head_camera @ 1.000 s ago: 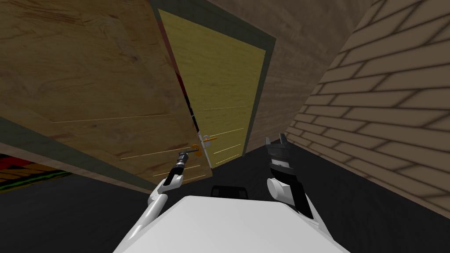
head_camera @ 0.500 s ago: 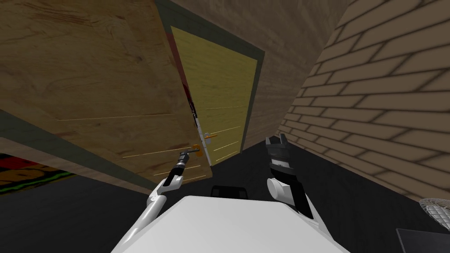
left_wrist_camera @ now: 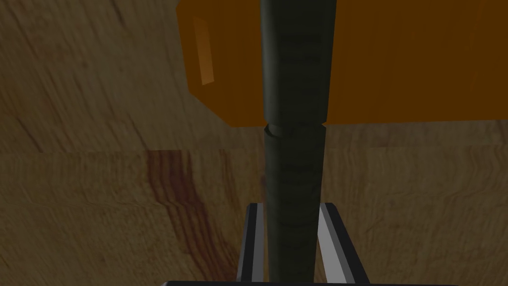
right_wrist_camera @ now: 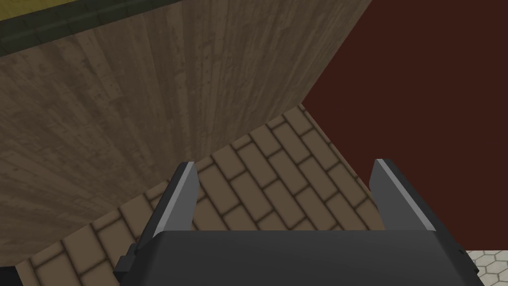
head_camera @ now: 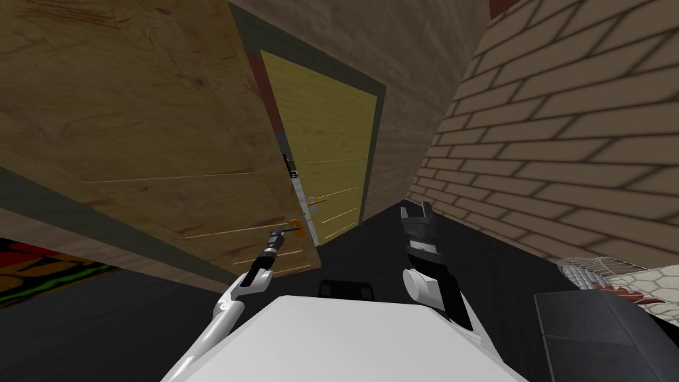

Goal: Pull the door open

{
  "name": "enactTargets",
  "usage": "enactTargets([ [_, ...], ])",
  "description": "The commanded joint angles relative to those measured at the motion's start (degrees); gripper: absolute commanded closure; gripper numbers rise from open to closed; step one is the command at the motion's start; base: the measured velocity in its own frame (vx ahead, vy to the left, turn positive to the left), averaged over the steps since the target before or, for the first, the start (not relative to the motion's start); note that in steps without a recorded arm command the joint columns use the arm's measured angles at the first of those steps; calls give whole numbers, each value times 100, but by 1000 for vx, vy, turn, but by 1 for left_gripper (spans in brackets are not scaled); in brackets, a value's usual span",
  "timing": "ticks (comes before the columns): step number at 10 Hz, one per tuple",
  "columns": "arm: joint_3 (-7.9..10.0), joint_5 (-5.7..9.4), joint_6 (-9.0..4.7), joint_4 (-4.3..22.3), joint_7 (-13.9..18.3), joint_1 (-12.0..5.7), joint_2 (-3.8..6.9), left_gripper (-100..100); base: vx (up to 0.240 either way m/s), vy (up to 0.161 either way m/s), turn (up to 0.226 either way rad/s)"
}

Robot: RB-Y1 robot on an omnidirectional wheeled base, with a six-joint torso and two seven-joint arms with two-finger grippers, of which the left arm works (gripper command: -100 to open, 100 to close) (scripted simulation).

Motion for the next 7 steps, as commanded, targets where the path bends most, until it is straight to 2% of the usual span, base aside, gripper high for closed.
enactTargets([
  [1,-163,-5,-95,-100,84,108,54,100,-200,31,-140],
  [3,-295,3,-215,-173,192,236,169,100,-225,69,-151],
  [4,-324,4,-240,-188,214,262,193,100,-236,54,-114],
  [5,-229,21,-166,-169,197,242,218,100,-104,29,-11],
  [6,-316,24,-295,-193,275,370,305,100,-164,18,-144],
  [7,-356,27,-368,-210,316,430,354,100,-234,31,-207],
])
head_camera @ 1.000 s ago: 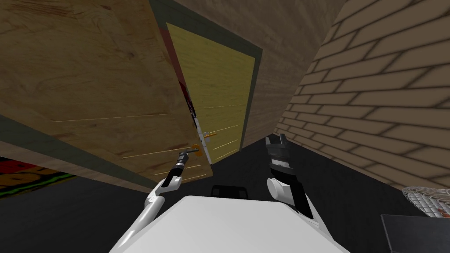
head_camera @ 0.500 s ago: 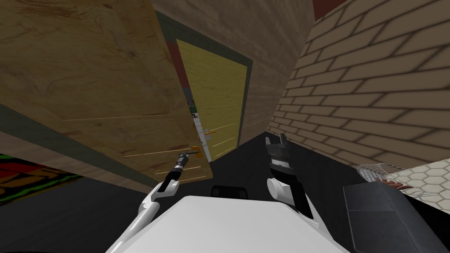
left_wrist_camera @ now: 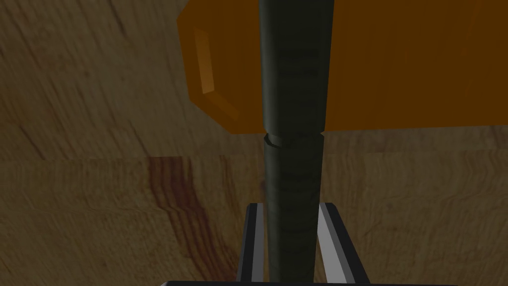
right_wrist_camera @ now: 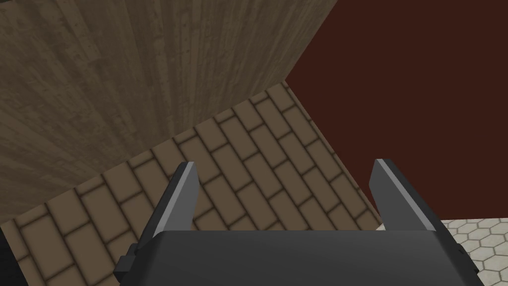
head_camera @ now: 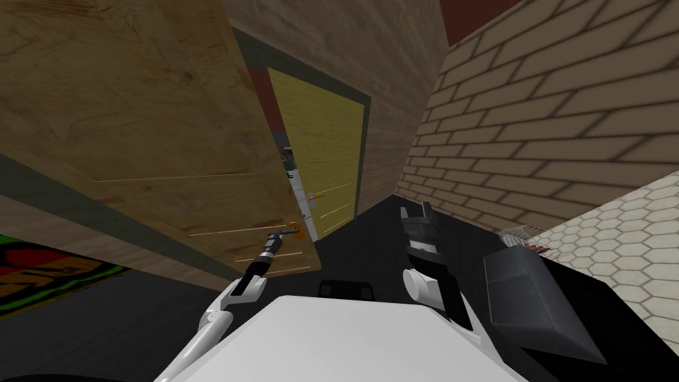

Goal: Pull the door open

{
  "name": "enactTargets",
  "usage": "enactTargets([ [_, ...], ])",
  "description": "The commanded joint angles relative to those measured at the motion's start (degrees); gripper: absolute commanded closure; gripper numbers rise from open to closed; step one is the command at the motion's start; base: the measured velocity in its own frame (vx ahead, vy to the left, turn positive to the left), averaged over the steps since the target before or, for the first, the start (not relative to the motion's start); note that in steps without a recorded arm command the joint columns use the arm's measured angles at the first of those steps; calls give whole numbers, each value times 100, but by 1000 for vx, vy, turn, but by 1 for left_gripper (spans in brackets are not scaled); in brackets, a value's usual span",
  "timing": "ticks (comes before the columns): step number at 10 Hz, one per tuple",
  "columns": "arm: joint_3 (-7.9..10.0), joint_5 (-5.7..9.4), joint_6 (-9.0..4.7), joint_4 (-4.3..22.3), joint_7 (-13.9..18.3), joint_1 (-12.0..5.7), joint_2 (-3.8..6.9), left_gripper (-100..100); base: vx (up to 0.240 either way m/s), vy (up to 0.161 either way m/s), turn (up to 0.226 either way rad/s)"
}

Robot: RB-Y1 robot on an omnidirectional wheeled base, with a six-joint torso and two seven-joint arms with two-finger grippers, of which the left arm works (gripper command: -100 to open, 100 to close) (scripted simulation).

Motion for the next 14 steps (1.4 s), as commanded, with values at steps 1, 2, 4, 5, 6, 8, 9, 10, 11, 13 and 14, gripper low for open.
enactTargets([
  [1,-140,-12,-169,-28,82,98,57,100,-206,44,-137],
  [2,-187,-8,-253,-48,130,168,113,100,-182,50,-107],
  [4,-276,-1,-416,-86,221,301,223,100,-204,77,-145],
  [5,-315,2,-486,-103,260,359,270,100,-205,56,-131],
  [6,-358,5,-566,-122,305,424,324,100,-207,40,-103],
  [8,-333,23,-661,-79,345,515,408,100,-139,43,-75],
  [9,-363,25,-747,-74,381,567,455,100,-255,76,-230],
  [10,-397,28,-842,-68,421,624,507,100,-206,52,-160],
  [11,-414,30,-891,-65,442,655,534,100,-167,33,-82],
  [13,-500,38,-1133,-51,546,802,666,100,-172,55,-160],
  [14,-529,40,-1216,-46,581,852,712,100,-239,89,-190],
])
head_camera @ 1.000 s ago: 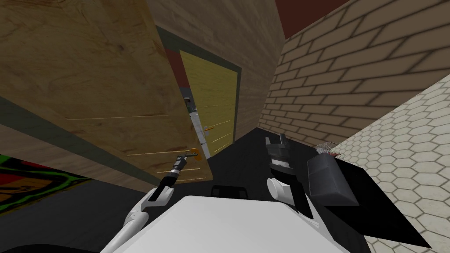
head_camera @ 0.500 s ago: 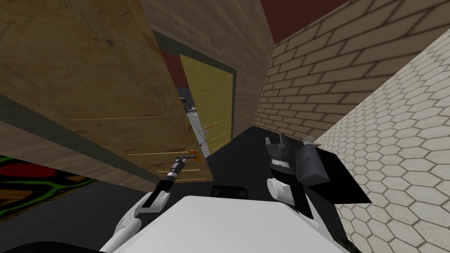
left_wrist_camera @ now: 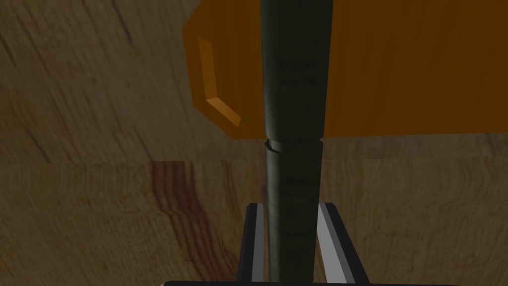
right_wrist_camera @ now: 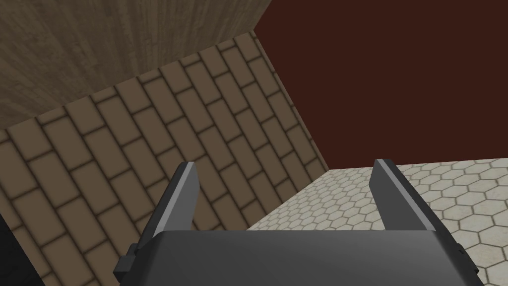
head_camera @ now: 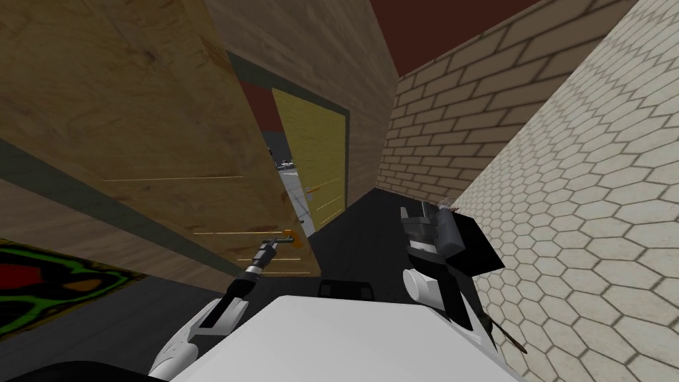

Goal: Pull the door open

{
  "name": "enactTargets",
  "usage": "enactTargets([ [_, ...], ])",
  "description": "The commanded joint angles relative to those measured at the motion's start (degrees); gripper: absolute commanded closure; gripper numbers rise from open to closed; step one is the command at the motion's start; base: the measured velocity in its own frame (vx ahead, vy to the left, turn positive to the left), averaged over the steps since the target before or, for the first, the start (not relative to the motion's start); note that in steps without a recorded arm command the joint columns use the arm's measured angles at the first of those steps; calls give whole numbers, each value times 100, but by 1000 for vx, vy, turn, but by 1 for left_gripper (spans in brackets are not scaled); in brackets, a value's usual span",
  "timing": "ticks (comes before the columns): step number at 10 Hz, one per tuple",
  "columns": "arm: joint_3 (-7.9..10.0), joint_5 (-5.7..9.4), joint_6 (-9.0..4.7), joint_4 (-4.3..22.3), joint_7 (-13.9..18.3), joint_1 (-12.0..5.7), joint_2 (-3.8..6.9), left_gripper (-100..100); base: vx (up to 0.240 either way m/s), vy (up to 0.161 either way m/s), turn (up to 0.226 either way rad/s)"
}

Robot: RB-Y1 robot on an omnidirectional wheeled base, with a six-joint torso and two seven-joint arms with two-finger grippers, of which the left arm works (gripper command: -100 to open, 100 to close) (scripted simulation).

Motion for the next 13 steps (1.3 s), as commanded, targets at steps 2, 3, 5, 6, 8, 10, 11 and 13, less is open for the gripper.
enactTargets([
  [2,-42,-3,-120,31,39,35,49,100,-173,61,-90],
  [3,-102,-21,-251,80,96,85,102,100,-148,23,-124],
  [5,-151,-37,-380,117,155,125,166,100,-223,60,-160],
  [6,-179,-46,-452,138,187,147,202,100,-217,81,-171],
  [8,-235,-65,-594,176,252,192,274,100,-206,65,-131],
  [10,-282,-81,-712,208,305,228,333,100,-196,56,-116],
  [11,-303,-88,-766,223,329,245,361,100,-197,47,-108],
  [13,-266,-74,-774,270,343,259,409,100,-118,36,-67],
])
